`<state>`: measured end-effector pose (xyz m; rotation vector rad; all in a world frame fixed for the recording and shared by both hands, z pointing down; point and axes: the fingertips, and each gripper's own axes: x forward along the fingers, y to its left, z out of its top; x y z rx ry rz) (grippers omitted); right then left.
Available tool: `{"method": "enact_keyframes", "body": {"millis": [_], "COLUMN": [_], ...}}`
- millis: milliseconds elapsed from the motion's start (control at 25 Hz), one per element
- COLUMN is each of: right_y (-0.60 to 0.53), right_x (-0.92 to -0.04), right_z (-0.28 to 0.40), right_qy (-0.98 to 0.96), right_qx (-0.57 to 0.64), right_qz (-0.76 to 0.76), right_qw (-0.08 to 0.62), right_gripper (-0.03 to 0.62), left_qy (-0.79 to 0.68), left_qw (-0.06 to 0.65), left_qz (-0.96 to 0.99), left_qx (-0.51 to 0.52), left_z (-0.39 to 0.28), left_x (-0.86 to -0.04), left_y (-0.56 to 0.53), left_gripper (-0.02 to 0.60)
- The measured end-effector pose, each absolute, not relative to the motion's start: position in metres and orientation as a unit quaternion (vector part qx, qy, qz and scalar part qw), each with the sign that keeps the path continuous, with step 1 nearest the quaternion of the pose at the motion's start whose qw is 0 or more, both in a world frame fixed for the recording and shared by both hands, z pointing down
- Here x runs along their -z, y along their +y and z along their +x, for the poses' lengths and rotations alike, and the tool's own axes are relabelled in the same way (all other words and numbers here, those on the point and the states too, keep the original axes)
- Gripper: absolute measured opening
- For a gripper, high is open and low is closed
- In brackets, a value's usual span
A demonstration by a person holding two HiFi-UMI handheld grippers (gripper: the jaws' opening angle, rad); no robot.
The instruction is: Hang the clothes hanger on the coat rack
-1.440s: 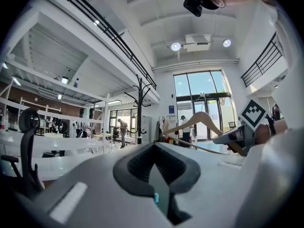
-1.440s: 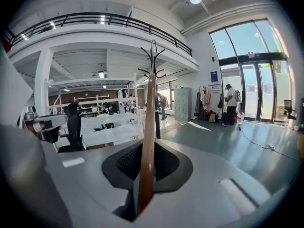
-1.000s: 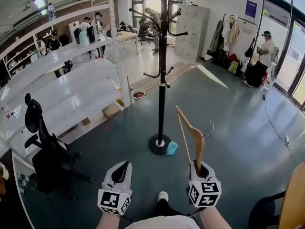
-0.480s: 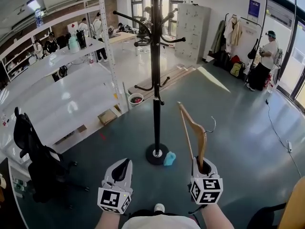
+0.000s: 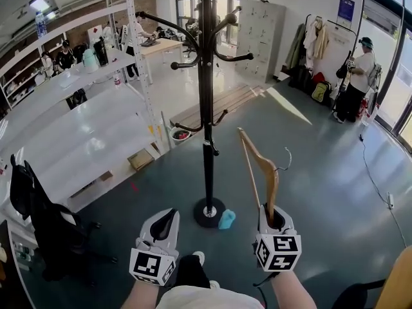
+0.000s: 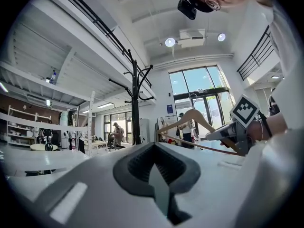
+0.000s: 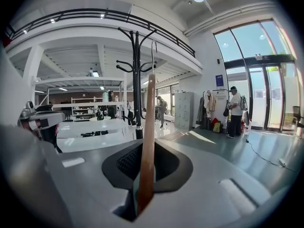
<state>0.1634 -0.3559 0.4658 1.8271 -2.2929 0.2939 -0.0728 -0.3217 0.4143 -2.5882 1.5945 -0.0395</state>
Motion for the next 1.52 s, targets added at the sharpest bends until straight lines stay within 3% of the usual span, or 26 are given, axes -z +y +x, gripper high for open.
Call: {"method": "enact_keyframes", "body": {"millis": [840, 1520], "right_y": [-0.555, -0.642], "right_x": [-0.357, -0.377], "right_z": [0.113, 0.066], "right_qy": [-0.758, -0.767], "right_qx": [-0.040, -0.069], "right_qz": [0.640, 0.615], "right_qw": [0.118, 0.171], "right_gripper": [0.058, 0.058], "left_qy": [0.490, 0.482], "left_qw": [0.075, 0.057], "left_qz": [-0.868, -0.874], "left_qx": [-0.020, -0.002], "left_z": [-0.107, -0.120], "left_x": [-0.383, -0.406], "left_y": [-0.482, -0.488], "left_gripper": [0.000, 0.000]}}
